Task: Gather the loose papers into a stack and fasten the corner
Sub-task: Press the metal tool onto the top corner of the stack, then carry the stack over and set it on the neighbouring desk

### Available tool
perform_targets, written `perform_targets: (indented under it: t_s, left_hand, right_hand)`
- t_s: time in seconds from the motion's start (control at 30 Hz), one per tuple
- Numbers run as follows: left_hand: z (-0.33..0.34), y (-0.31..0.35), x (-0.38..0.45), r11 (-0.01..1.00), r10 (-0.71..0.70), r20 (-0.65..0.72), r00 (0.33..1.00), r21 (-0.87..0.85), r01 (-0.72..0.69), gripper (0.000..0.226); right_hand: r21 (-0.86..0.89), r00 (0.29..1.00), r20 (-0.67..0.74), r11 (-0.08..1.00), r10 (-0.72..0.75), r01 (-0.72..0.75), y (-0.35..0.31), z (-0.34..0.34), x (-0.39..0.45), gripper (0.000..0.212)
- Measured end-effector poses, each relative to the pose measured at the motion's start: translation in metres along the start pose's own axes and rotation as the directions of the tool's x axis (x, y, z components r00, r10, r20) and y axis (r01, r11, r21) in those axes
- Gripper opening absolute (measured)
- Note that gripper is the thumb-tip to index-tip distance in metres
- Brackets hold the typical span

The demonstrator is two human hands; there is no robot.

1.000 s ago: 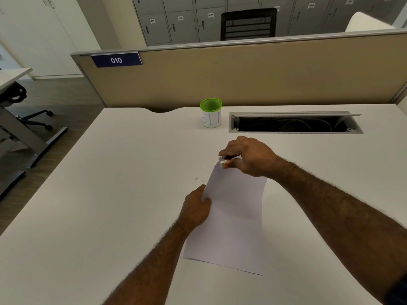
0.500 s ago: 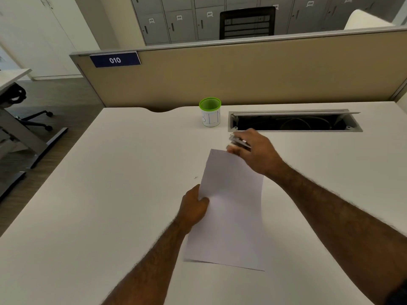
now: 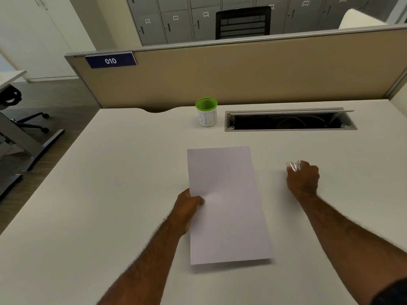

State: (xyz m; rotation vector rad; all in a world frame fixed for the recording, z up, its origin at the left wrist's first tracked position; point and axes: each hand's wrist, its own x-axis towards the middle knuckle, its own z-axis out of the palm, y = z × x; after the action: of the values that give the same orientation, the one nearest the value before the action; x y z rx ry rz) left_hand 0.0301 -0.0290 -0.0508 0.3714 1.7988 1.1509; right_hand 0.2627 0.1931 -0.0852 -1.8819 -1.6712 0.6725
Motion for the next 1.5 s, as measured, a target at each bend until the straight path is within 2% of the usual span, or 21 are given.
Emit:
perform_targets:
  t_s: [0.27, 0.57, 0.67, 0.77, 0.83, 0.93, 0.97, 1.03, 1.13, 1.17, 1.3, 1.4, 1.5]
  left_hand:
    - [0.001, 0.002, 0.004, 0.993, -0.048, 0.007, 0.999, -0.108, 0.049, 0.036]
    - [-0.001, 0.009, -0.003, 0.994, -0.04, -0.02, 0.999, -0.098, 0.038, 0.034]
    - [-0.001, 0.01, -0.005, 0.995, -0.034, -0.022, 0.999, -0.093, 0.031, 0.034]
    - [-0.001, 0.011, -0.005, 0.996, -0.02, -0.032, 0.999, -0.089, 0.017, 0.036]
    - [-0.001, 0.013, -0.006, 0.996, -0.013, -0.036, 0.999, -0.092, 0.009, 0.036]
    - [0.001, 0.019, -0.009, 0.995, 0.002, -0.043, 0.999, -0.101, -0.007, 0.037]
    - [0.002, 0.022, -0.011, 0.994, 0.012, -0.048, 0.999, -0.111, -0.018, 0.037]
    - [0.007, 0.029, -0.017, 0.987, 0.044, -0.054, 0.998, -0.15, -0.052, 0.039]
    - [0.017, 0.047, -0.032, 0.975, 0.157, -0.047, 0.987, -0.153, -0.162, 0.039]
    - [0.02, 0.054, -0.038, 0.967, 0.214, -0.044, 0.976, -0.133, -0.219, 0.037]
    - [0.03, 0.078, -0.057, 0.907, 0.422, -0.04, 0.906, 0.031, -0.421, 0.029]
    - [0.04, 0.092, -0.068, 0.867, 0.487, -0.093, 0.868, 0.173, -0.468, 0.038]
    - [0.05, 0.099, -0.077, 0.753, 0.631, -0.121, 0.766, 0.332, -0.568, 0.043]
  right_hand:
    - [-0.135, 1.0, 0.004, 0.991, 0.009, -0.008, 0.014, 0.001, -0.006, 0.045]
    - [-0.185, 1.0, 0.011, 0.982, 0.021, -0.019, 0.015, 0.003, -0.005, 0.045]
    - [-0.2, 0.996, -0.086, 0.98, 0.002, -0.02, 0.009, -0.003, -0.01, 0.053]
    - [-0.129, 0.971, -0.214, 0.988, -0.11, 0.084, -0.007, -0.005, -0.018, 0.054]
    - [-0.04, 0.942, -0.259, 0.977, -0.214, 0.211, -0.02, -0.003, -0.026, 0.049]
    - [0.08, 0.868, -0.295, 0.895, -0.399, 0.439, -0.048, -0.007, -0.046, 0.039]
    - [0.137, 0.845, -0.279, 0.852, -0.456, 0.505, -0.06, -0.009, -0.056, 0.036]
    - [0.266, 0.833, -0.153, 0.789, -0.532, 0.554, -0.083, -0.017, -0.078, 0.032]
    - [0.336, 0.825, 0.152, 0.814, -0.544, 0.475, -0.114, -0.028, -0.107, 0.04]
    - [0.343, 0.814, 0.21, 0.82, -0.542, 0.458, -0.123, -0.032, -0.115, 0.045]
    - [0.355, 0.783, 0.297, 0.824, -0.547, 0.441, -0.153, -0.05, -0.137, 0.06]
    - [0.439, 0.748, 0.38, 0.818, -0.544, 0.372, -0.165, -0.059, -0.143, 0.071]
    - [0.566, 0.732, 0.426, 0.788, -0.532, 0.243, -0.169, -0.062, -0.144, 0.055]
